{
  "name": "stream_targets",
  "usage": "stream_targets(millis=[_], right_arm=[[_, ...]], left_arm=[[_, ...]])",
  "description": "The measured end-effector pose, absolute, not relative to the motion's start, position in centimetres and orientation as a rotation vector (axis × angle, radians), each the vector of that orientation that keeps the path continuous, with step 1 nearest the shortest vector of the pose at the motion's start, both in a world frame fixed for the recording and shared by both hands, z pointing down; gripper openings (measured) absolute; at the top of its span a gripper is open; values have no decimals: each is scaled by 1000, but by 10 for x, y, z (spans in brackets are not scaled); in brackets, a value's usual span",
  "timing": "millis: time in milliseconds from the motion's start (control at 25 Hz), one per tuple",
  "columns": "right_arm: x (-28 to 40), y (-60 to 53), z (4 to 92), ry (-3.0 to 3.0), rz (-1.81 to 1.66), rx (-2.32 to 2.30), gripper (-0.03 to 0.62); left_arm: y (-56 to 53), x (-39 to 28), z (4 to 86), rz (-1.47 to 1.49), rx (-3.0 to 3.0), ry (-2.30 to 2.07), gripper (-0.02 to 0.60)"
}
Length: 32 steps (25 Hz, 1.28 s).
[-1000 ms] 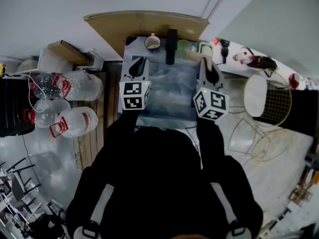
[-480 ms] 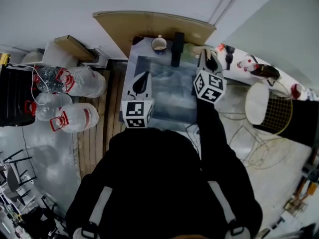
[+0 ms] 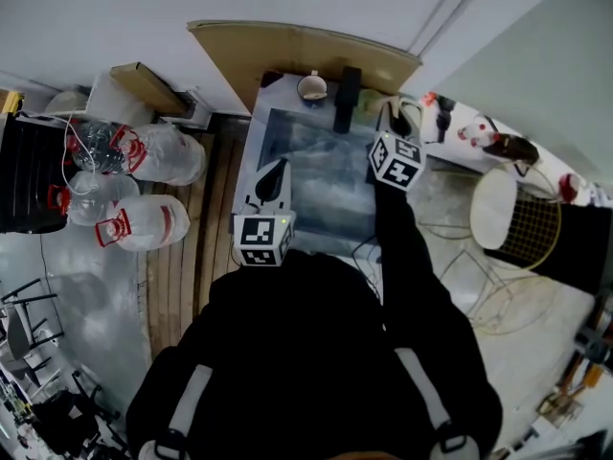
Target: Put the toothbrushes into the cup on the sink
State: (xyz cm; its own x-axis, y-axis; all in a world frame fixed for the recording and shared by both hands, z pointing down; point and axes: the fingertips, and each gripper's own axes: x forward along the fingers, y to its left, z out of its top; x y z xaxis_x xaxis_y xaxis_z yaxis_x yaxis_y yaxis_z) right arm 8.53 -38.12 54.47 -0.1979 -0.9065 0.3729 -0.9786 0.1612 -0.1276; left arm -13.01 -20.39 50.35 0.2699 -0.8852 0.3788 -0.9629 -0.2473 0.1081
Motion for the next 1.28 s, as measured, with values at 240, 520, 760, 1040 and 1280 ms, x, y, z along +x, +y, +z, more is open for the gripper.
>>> stream_targets(millis=[240,520,760,1040,1280], right_arm=[[80,-386,561,-2209,526,1793,57],[85,-365,543,-2277,497,1789,160],[89,-328,511,-2396,419,1765,160],[99,-280,483,-2458,366,1785,156],[96,-238,465,-2491,327,1794,76]], left_arm=[[-196,-127,507,354,2226,-1690,2],[-192,-118,502,350,2252,-1689,2],[-187,-111,490,309,2295,-1689,2],[-176,-95,476,267,2362,-1671,2],[-163,-90,467,246,2398,-1661,2]])
